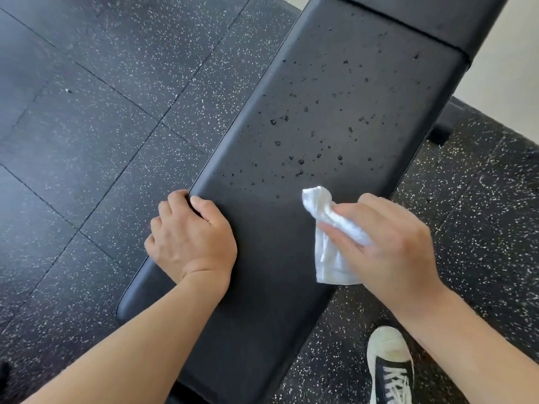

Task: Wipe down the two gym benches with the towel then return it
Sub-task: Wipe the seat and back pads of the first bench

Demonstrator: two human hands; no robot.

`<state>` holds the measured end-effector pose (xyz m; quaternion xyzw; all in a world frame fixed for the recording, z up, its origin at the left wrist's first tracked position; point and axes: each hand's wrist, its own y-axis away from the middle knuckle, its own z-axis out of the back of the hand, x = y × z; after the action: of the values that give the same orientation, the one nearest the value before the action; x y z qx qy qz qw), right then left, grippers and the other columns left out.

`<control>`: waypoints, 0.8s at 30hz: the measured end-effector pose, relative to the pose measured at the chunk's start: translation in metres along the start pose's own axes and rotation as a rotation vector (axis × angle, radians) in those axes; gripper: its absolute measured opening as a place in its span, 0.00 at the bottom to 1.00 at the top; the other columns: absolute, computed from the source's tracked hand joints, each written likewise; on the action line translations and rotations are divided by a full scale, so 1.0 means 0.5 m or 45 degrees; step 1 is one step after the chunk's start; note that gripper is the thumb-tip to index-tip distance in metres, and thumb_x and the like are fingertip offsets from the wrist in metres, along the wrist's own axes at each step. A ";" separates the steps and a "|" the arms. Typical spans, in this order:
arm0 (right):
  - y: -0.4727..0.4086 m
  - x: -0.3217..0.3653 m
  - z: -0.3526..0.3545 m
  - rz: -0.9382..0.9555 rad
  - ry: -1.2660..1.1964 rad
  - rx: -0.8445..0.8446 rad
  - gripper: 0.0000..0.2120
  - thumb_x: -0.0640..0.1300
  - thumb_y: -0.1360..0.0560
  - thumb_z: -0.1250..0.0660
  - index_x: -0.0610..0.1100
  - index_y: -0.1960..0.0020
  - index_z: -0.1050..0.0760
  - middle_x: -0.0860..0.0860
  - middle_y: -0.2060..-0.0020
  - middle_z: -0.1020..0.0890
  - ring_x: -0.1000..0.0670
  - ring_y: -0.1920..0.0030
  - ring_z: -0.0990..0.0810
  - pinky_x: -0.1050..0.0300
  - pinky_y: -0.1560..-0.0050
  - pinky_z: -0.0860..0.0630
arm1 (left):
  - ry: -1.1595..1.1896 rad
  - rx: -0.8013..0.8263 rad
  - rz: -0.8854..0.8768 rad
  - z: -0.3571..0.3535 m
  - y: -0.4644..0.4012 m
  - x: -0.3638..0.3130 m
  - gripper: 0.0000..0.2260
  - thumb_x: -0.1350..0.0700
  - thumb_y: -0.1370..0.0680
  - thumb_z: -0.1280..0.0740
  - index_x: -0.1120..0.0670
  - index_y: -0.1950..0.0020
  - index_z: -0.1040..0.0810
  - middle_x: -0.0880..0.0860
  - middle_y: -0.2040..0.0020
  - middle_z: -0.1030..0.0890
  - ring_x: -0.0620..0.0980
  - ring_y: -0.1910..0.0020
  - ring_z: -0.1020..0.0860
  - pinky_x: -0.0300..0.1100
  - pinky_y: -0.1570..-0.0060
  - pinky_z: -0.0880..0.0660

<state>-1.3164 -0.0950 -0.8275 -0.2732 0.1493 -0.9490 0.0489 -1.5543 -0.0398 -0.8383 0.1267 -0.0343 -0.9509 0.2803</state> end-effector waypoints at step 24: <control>-0.077 0.043 -0.063 0.185 -0.029 0.084 0.07 0.45 0.21 0.27 0.43 0.55 0.17 0.50 0.68 0.29 0.45 0.69 0.31 0.46 0.69 0.28 | -0.017 0.009 0.021 0.003 0.000 -0.007 0.23 0.45 0.20 0.52 0.51 0.37 0.23 0.53 0.43 0.19 0.60 0.44 0.24 0.56 0.39 0.33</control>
<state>-1.3519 -0.0542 -0.8303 -0.2705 0.1367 -0.9443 0.1284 -1.5517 -0.0380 -0.8361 0.1211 -0.0407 -0.9492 0.2874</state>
